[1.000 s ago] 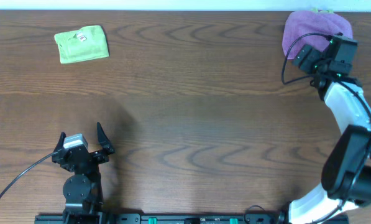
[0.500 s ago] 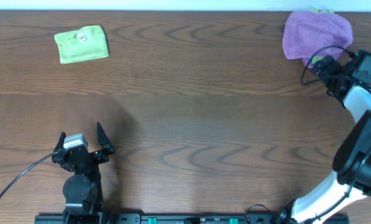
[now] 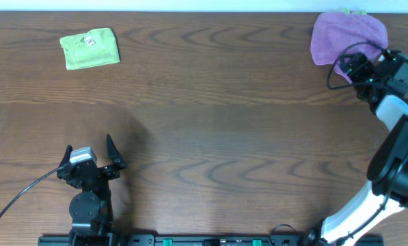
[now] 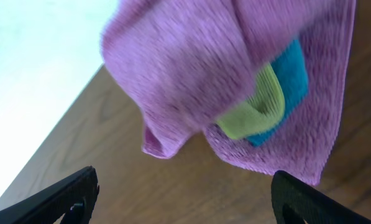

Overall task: Fold the cloth
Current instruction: 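Reach the right gripper to the pink cloth on the pile, then grasp the pink cloth with the right gripper and lift it, then carry the pink cloth left to the table center with the right gripper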

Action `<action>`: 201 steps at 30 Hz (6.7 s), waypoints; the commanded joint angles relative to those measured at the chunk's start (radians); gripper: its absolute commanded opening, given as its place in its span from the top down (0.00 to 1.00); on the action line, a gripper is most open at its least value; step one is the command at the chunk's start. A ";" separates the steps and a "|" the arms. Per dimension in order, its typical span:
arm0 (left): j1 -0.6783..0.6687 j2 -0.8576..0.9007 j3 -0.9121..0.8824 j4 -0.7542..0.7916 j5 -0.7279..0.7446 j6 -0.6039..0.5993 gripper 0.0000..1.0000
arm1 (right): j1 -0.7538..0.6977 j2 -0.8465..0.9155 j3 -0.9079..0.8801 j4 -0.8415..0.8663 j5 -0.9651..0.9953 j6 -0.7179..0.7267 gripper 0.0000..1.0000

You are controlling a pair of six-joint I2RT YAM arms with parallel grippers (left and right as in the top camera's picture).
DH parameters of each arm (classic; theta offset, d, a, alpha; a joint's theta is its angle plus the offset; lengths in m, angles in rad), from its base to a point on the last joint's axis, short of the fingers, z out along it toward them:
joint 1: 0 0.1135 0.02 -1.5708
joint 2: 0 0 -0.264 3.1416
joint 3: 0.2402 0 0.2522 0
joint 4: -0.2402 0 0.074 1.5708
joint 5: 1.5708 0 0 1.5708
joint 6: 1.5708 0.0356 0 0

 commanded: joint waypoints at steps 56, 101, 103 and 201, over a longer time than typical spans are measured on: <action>0.004 -0.007 -0.035 -0.016 -0.012 0.014 0.05 | 0.030 0.187 0.248 -0.044 -0.115 0.061 0.37; 0.004 -0.007 -0.035 -0.016 -0.012 0.014 0.05 | 0.262 -0.165 0.380 -0.266 -0.352 -0.033 0.99; 0.004 -0.007 -0.035 -0.016 -0.012 0.014 0.05 | 0.268 -0.223 0.380 -0.344 -0.354 -0.077 0.98; 0.004 -0.007 -0.035 -0.016 -0.012 0.014 0.05 | 0.890 -0.150 0.405 -0.235 0.138 -0.661 0.99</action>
